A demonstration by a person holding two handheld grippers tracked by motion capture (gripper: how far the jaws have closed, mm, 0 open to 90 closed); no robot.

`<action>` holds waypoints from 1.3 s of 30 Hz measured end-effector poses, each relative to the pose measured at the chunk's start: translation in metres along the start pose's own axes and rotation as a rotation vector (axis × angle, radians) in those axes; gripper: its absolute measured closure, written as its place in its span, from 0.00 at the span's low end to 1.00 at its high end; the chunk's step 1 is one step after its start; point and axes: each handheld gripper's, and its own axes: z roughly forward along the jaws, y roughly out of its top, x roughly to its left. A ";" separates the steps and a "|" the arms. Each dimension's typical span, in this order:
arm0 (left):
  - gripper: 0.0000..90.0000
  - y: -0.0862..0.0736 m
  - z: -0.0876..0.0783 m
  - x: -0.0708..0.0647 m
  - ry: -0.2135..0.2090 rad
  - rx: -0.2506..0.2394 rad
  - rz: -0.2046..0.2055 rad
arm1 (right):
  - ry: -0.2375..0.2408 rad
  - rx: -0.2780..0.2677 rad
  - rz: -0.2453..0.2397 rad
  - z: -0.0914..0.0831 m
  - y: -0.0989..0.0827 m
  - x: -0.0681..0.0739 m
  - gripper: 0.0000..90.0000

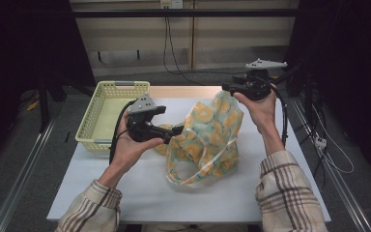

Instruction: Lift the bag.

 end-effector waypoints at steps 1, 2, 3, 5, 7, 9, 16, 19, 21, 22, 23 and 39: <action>0.09 0.000 -0.002 0.000 0.001 -0.007 -0.004 | -0.001 -0.003 -0.004 -0.003 -0.001 0.000 0.46; 0.09 0.000 -0.003 0.001 0.008 -0.011 0.000 | -0.003 -0.005 -0.004 -0.005 -0.002 0.001 0.45; 0.08 0.000 -0.005 0.001 0.015 -0.012 0.002 | -0.008 0.000 -0.008 -0.008 -0.004 0.001 0.44; 0.07 0.000 -0.007 0.003 0.026 -0.012 -0.006 | -0.016 0.011 -0.004 -0.011 -0.007 0.001 0.39; 0.06 -0.001 -0.010 0.004 0.037 -0.014 -0.008 | -0.018 0.009 -0.002 -0.015 -0.010 0.001 0.37; 0.06 -0.002 -0.012 0.006 0.051 -0.017 -0.022 | -0.022 0.016 -0.006 -0.019 -0.012 0.002 0.33; 0.05 -0.013 -0.016 0.015 0.086 0.004 -0.065 | -0.026 0.044 -0.030 -0.029 -0.024 0.011 0.26; 0.05 -0.018 -0.018 0.015 0.096 0.013 -0.063 | -0.035 0.040 -0.030 -0.036 -0.029 0.018 0.23; 0.05 -0.021 -0.020 0.015 0.094 0.015 -0.061 | -0.032 0.029 -0.023 -0.040 -0.033 0.020 0.22; 0.05 -0.023 -0.021 0.015 0.095 0.020 -0.059 | -0.030 0.026 -0.018 -0.042 -0.035 0.021 0.21; 0.05 -0.025 -0.022 0.015 0.097 0.022 -0.062 | -0.034 0.036 -0.019 -0.044 -0.038 0.021 0.21; 0.06 -0.058 -0.043 0.000 0.164 0.060 -0.045 | -0.064 0.079 -0.010 -0.073 -0.084 0.044 0.15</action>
